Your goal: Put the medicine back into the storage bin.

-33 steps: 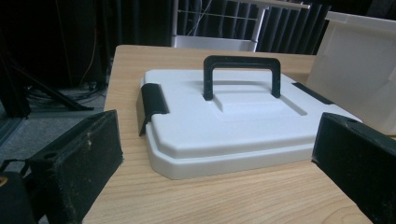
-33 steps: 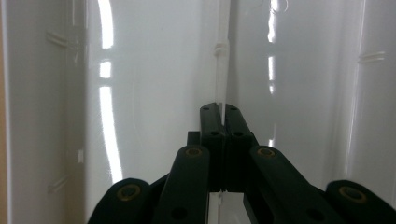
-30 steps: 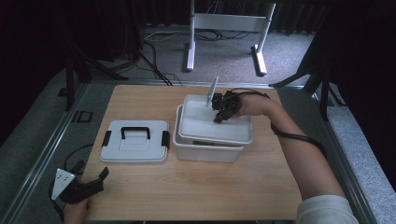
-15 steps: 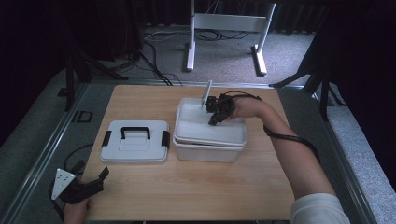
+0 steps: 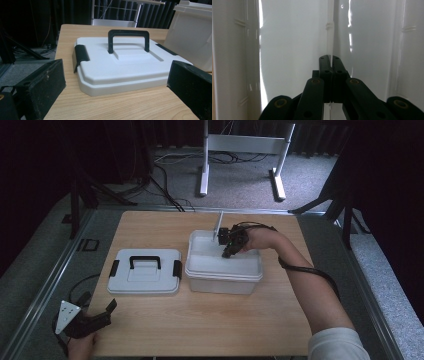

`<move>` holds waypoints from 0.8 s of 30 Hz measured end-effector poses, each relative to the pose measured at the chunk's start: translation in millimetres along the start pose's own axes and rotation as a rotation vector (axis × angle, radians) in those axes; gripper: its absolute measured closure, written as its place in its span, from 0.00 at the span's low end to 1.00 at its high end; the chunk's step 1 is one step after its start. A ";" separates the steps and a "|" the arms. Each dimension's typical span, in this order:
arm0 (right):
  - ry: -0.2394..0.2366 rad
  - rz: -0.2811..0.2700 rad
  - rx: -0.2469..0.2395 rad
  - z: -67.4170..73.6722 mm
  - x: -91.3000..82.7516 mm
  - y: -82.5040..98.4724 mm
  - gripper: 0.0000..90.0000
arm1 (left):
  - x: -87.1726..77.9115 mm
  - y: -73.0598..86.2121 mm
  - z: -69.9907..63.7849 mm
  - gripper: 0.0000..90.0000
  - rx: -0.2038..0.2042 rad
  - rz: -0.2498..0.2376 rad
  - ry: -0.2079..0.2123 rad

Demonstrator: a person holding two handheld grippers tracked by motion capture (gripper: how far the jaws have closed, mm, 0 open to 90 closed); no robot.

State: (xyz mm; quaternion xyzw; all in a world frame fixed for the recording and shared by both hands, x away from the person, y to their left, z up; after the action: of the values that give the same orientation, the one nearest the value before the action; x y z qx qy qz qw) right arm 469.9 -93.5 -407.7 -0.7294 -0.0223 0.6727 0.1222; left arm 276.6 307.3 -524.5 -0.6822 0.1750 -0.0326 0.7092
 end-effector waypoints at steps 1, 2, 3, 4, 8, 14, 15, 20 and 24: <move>0.002 -0.004 0.002 0.0 1.6 0.9 0.99 | 0.0 0.0 0.0 0.02 0.001 0.000 0.000; 0.002 -0.004 0.002 0.0 1.6 0.9 0.99 | 0.0 0.0 0.0 0.02 0.002 0.000 -0.001; 0.005 -0.008 0.001 0.0 1.9 1.0 0.99 | 0.1 0.0 0.0 0.02 0.002 0.000 -0.001; 0.005 -0.011 0.003 0.1 2.0 1.1 0.99 | 0.1 0.0 0.0 0.02 0.002 0.001 -0.001; 0.006 -0.017 0.008 0.4 2.0 1.6 0.98 | 0.1 0.0 0.0 0.02 0.000 0.001 0.001; 0.014 -0.010 0.010 2.3 -0.6 3.6 0.78 | -0.1 -0.1 -0.2 0.02 -0.003 -0.004 0.015; 0.014 -0.014 0.014 3.0 -3.1 4.8 0.76 | 0.0 -0.1 -0.2 0.02 -0.005 -0.005 0.018; 0.033 -0.044 0.035 2.9 -13.3 8.4 0.58 | 0.1 -0.1 -0.7 0.02 -0.001 -0.004 0.022; 0.027 -0.085 0.113 3.7 -26.8 13.5 0.44 | 0.2 0.0 -0.8 0.02 0.002 -0.001 0.023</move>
State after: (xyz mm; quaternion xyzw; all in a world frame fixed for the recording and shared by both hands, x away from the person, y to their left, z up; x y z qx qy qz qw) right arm 461.9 -111.3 -384.6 -0.7288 -0.0135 0.6572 0.1918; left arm 276.5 306.5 -524.5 -0.6811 0.1831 -0.0409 0.7077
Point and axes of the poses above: each handheld gripper's, and its own axes: x roughly forward along the jaws, y roughly out of its underside, z roughly to its left, the point moved 6 cm from there along x, roughly forward along the jaws, and after that the axes turned 7 degrees about x, right-handed, at the moved point
